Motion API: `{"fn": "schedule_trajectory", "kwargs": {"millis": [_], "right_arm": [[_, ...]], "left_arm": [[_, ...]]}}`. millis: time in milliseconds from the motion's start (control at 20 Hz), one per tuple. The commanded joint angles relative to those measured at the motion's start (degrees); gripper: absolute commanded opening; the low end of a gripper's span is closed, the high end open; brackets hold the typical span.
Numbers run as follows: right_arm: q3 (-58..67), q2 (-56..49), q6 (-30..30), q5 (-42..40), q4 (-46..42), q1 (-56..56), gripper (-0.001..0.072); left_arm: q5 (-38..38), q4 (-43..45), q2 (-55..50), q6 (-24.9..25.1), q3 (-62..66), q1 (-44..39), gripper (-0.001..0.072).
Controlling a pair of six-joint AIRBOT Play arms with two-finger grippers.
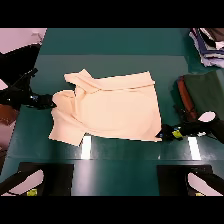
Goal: Fold the shirts.
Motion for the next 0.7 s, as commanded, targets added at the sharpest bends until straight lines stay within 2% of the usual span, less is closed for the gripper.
{"fn": "schedule_trajectory", "kwargs": {"millis": [0, 250, 450, 650], "right_arm": [[3.0, 0.6, -0.4, 0.2, 0.9, 4.2, 0.0018], [22.6, 11.1, -0.4, -0.3, 0.5, 1.0, 0.0018], [44.2, 18.4, -1.7, -0.6, 0.5, -7.3, 0.0018], [63.6, 21.4, -2.7, 0.7, 0.5, -17.8, 0.0017]], "left_arm": [[-1.0, 0.0, 3.3, -0.2, 0.7, 0.0, 0.0027], [-3.2, 0.0, 14.1, -3.9, 12.8, 0.0, 0.0028], [-2.0, -0.2, 19.6, -8.3, 32.3, 0.0, 0.0027], [-0.8, -0.5, 20.5, -13.3, 52.9, 0.0, 0.0027]]}}
